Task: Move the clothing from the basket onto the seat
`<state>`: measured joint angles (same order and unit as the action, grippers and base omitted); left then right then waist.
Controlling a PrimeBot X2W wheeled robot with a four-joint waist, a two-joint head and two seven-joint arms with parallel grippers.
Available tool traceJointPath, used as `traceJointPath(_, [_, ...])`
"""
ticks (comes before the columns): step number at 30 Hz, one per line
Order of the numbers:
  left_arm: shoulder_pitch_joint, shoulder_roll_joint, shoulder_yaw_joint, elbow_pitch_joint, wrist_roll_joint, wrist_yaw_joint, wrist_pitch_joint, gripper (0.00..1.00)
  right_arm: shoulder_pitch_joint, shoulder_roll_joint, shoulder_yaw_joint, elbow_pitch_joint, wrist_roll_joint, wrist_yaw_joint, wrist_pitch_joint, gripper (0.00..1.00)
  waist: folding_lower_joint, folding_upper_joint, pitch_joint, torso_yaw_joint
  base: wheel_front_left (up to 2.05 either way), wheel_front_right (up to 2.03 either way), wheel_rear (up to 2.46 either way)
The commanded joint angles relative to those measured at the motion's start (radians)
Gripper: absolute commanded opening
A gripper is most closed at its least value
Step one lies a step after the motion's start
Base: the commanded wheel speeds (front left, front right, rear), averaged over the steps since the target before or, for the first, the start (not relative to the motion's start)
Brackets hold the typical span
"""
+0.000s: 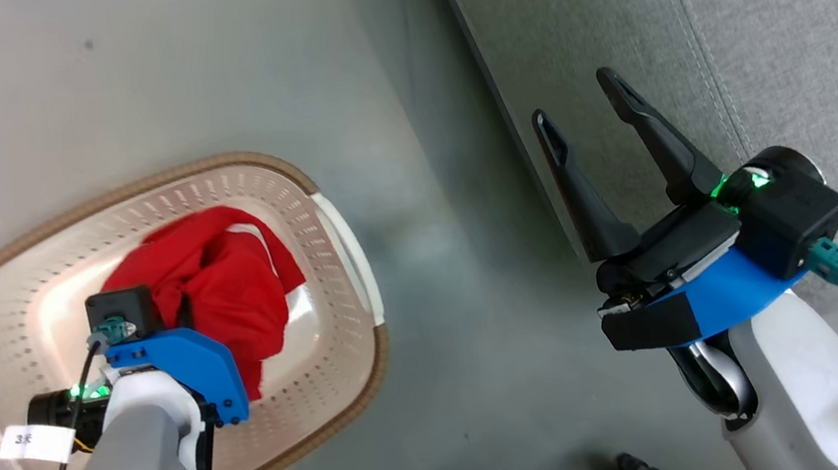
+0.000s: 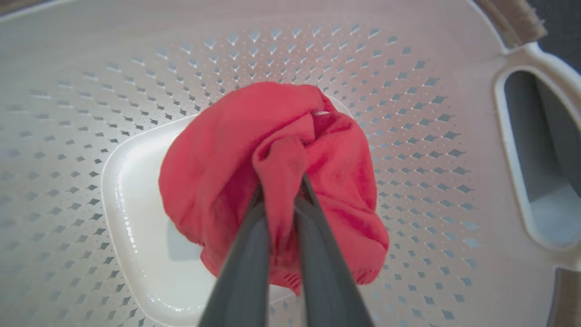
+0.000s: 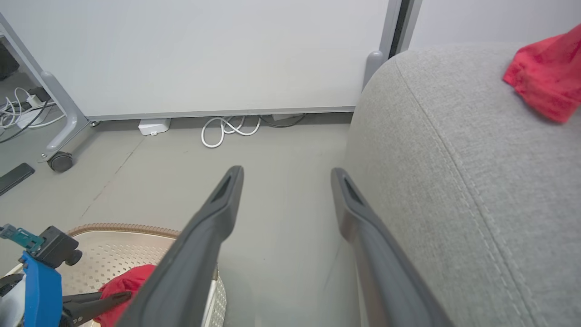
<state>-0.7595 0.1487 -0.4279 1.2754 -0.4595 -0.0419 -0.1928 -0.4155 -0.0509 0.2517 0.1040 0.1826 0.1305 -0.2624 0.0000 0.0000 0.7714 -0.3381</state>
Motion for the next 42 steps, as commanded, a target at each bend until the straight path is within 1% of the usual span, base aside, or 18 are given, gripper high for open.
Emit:
traceJointPath(1, [0.013, -0.006, -0.003, 0.002, -0.006, -0.007, -0.004, 0.00, 0.008, 0.001, -0.005, 0.010, -0.011, 0.000, -0.004, 1.00, 0.0000, 0.0000, -0.056, 0.036, 0.00, 0.00, 0.00])
traceJointPath(11, [0.105, -0.065, -0.070, 0.002, 0.020, -0.054, -0.042, 0.00, 0.052, 0.000, -0.015, 0.076, -0.051, 0.000, -0.002, 1.00, 0.0000, 0.0000, -0.253, 0.115, 0.00, 0.00, 0.00])
traceJointPath(15, [0.141, -0.081, -0.091, -0.012, 0.022, -0.063, -0.058, 0.00, 0.075, 0.000, -0.013, 0.090, -0.058, 0.000, 0.007, 1.00, 0.0000, 0.0000, -0.329, 0.143, 0.00, 0.00, 0.00])
traceJointPath(22, [0.193, -0.094, -0.133, -0.062, 0.032, -0.074, -0.071, 0.00, 0.136, 0.000, -0.015, 0.093, -0.071, 0.000, 0.042, 1.00, 0.0000, 0.0000, -0.460, 0.200, 0.00, 0.00, 0.00])
traceJointPath(27, [0.210, -0.097, -0.147, -0.102, 0.029, -0.075, -0.073, 0.00, 0.165, 0.000, -0.024, 0.087, -0.073, 0.000, 0.058, 1.00, 0.0000, 0.0000, -0.504, 0.220, 0.00, 0.00, 0.00])
traceJointPath(34, [0.234, -0.098, -0.160, -0.211, 0.027, -0.073, -0.074, 0.00, 0.209, 0.000, -0.040, 0.077, -0.073, 0.000, 0.082, 1.00, 0.0000, 0.0000, -0.567, 0.248, 0.00, 0.00, 0.00])
traceJointPath(42, [0.219, -0.098, -0.212, -0.331, 0.033, -0.069, -0.074, 0.00, 0.251, 0.000, -0.051, 0.070, -0.070, 0.000, 0.099, 1.00, 0.0000, 0.0000, -0.632, 0.274, 0.00, 0.00, 0.00])
